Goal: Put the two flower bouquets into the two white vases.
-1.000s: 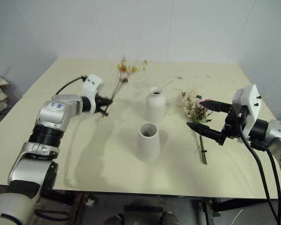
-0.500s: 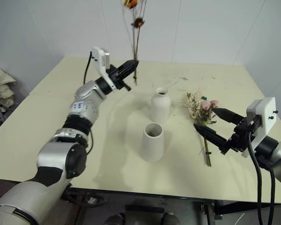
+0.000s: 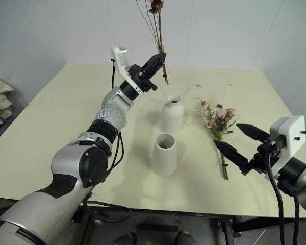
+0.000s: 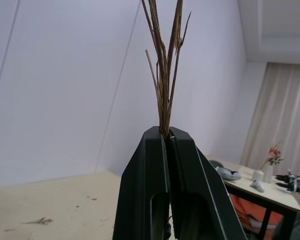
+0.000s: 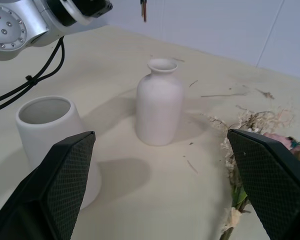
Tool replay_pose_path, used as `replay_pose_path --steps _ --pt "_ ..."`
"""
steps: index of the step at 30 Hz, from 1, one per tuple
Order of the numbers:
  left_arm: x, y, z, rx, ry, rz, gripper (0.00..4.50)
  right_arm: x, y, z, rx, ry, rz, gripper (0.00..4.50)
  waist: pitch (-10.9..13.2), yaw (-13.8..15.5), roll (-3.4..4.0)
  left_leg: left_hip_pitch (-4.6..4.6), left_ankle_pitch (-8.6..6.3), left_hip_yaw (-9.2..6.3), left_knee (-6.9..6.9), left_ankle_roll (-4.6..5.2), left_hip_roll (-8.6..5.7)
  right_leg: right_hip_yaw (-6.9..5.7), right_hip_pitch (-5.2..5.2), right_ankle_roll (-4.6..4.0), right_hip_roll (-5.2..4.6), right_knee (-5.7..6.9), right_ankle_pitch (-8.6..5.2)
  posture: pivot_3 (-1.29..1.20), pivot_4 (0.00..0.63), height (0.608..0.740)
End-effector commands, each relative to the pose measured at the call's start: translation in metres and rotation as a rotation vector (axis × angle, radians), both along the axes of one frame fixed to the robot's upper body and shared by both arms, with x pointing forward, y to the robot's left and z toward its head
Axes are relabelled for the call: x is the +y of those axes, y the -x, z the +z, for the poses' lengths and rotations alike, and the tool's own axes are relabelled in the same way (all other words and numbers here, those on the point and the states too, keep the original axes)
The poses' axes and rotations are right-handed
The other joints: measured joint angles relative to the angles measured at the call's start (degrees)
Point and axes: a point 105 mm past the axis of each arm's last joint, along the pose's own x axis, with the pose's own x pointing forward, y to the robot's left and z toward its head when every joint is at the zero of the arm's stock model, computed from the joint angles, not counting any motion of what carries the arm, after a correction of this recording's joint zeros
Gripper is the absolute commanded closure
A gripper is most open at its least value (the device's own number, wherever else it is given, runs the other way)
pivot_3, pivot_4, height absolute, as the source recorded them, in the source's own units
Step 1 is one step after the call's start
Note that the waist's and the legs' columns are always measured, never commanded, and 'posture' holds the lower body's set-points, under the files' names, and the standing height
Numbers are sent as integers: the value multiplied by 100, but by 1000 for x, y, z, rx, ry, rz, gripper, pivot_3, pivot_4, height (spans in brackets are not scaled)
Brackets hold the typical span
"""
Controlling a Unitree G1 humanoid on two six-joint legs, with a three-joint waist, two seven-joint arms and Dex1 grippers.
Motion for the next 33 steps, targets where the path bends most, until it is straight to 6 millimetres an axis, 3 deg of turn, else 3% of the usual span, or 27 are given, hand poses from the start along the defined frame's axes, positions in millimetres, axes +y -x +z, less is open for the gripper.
replay_pose_path --steps 1,15,25,33 --pt "-14 3 3 -29 -58 6 4455 1 10 12 -74 -3 -23 0 0 4 0 0 0 -1 -1 0 0 0 0 0 0 -1 0 0 150 740" --pt "-29 -4 -30 30 -185 75 4455 0 22 10 -89 -10 -90 0 0 3 -1 1 -1 4 -1 1 0 3 0 0 0 -8 1 0 150 740" --pt "-28 -8 -35 35 -183 147 4455 0 26 10 -97 -13 -116 0 1 7 -1 1 -1 7 3 1 1 3 5 1 0 -16 2 0 150 740" --pt "-29 -5 -27 0 -152 146 4455 0 28 9 -94 -11 -124 0 1 8 -2 1 -1 10 10 1 1 4 11 2 0 -27 5 0 150 740"
